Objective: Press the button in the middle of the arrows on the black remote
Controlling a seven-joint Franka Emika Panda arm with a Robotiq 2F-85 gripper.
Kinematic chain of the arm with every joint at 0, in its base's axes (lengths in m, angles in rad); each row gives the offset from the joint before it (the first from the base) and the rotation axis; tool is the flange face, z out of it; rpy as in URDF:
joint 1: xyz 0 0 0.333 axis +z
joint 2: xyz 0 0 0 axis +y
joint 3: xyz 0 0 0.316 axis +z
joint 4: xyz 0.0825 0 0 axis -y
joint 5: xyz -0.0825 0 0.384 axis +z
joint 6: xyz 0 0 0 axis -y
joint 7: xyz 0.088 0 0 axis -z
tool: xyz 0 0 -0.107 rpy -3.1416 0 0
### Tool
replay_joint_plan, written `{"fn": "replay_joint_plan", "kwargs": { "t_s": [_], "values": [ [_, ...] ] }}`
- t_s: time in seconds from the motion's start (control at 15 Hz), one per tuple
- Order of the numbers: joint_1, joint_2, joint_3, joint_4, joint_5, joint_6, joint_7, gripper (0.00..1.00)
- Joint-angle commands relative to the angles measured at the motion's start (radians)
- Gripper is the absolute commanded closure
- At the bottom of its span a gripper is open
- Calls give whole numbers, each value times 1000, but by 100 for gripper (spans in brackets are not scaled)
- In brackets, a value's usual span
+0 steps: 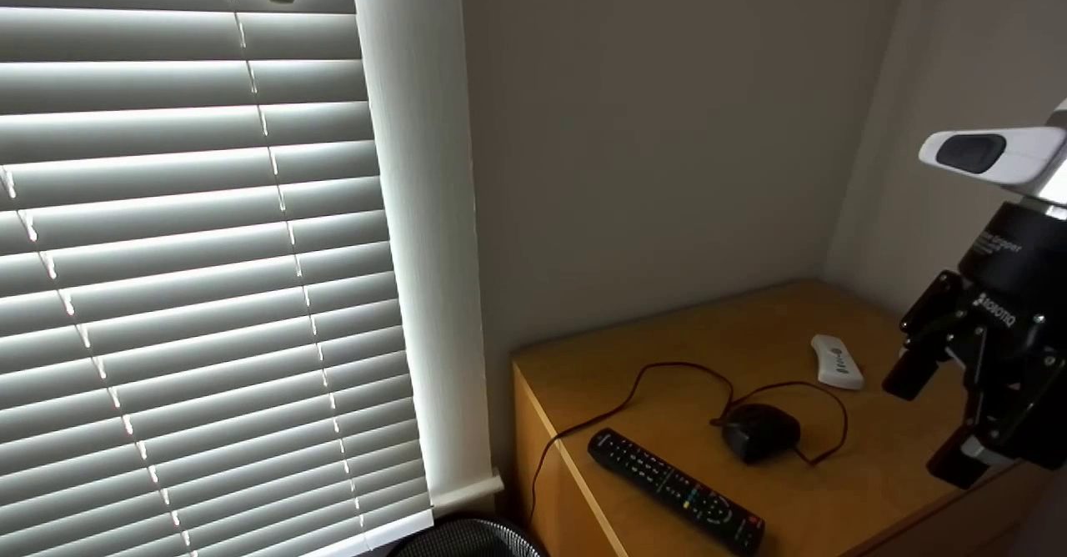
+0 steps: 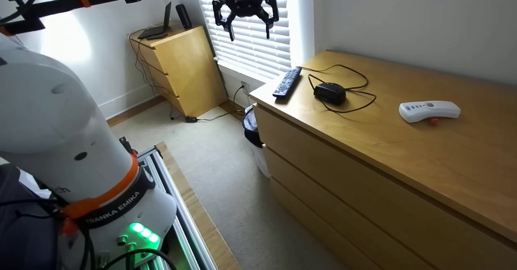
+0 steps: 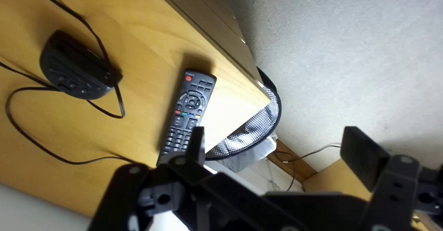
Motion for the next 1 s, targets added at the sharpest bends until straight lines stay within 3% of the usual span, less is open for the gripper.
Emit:
{"fn": "replay_joint_plan", "kwargs": {
  "t_s": [0.0, 0.2, 0.27, 0.93],
  "values": [
    [38, 55, -53, -14, 158, 25, -226, 0],
    [29, 101, -45, -13, 274, -2, -374, 0],
    [-20, 83, 2, 0, 230, -4, -306, 0],
    [-41, 97, 24, 9, 236, -3, -318, 0]
  ]
}}
